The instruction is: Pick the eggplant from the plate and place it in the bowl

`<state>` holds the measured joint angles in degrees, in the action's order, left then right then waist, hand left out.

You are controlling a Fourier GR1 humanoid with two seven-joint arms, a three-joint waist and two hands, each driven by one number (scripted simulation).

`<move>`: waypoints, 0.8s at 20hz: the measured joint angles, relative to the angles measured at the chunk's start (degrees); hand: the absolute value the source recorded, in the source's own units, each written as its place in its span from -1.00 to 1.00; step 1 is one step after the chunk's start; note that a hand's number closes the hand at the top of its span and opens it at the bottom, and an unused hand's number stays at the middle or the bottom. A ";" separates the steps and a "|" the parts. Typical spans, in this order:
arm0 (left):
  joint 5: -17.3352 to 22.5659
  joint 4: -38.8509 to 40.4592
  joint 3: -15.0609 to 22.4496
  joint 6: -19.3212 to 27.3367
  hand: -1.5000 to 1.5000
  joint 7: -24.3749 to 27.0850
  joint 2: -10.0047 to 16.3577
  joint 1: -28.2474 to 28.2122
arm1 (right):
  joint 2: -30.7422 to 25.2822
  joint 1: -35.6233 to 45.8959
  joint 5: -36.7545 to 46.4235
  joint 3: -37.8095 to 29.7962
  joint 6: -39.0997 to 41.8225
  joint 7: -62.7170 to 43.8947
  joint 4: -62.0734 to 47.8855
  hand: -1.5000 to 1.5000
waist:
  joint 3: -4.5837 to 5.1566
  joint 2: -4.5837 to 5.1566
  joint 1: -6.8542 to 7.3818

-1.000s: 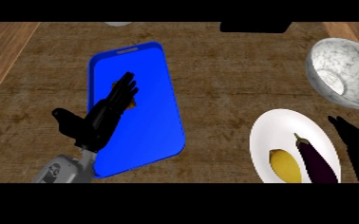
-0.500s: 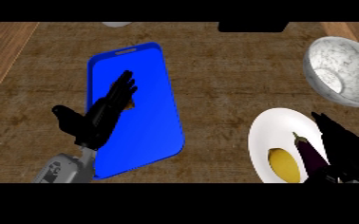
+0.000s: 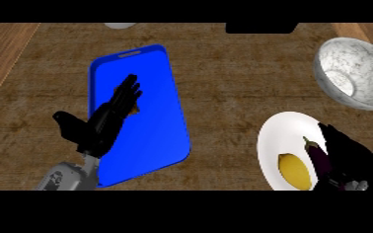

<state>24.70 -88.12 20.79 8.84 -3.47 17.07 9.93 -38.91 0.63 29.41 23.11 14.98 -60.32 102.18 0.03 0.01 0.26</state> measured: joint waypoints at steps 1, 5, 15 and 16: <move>-0.22 -0.14 -0.27 0.04 0.00 -0.76 -0.22 0.36 | -0.05 0.00 0.20 -0.47 0.41 0.56 -0.53 -1.00 | -0.01 0.00 -0.06; -0.58 -1.50 -1.72 -1.59 0.00 -1.13 0.01 -1.36 | 1.86 0.38 3.04 -0.34 1.39 1.59 -2.61 -1.00 | -0.01 -0.02 -0.08; -3.32 -1.19 -4.04 -4.08 0.00 -1.80 -3.23 -2.37 | 7.22 -0.73 10.46 -2.30 2.32 4.33 -7.35 -1.00 | -0.01 -0.03 -0.27; -3.81 -0.81 -4.25 -4.12 0.00 -1.75 -3.76 -2.24 | 7.63 -0.61 11.16 -2.92 2.24 4.92 -8.46 -1.00 | -0.02 -0.03 -0.28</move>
<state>20.89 -88.93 16.55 4.72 -5.22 13.31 7.69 -31.28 0.02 40.56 20.19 17.22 -55.41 93.71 0.01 -0.02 -0.02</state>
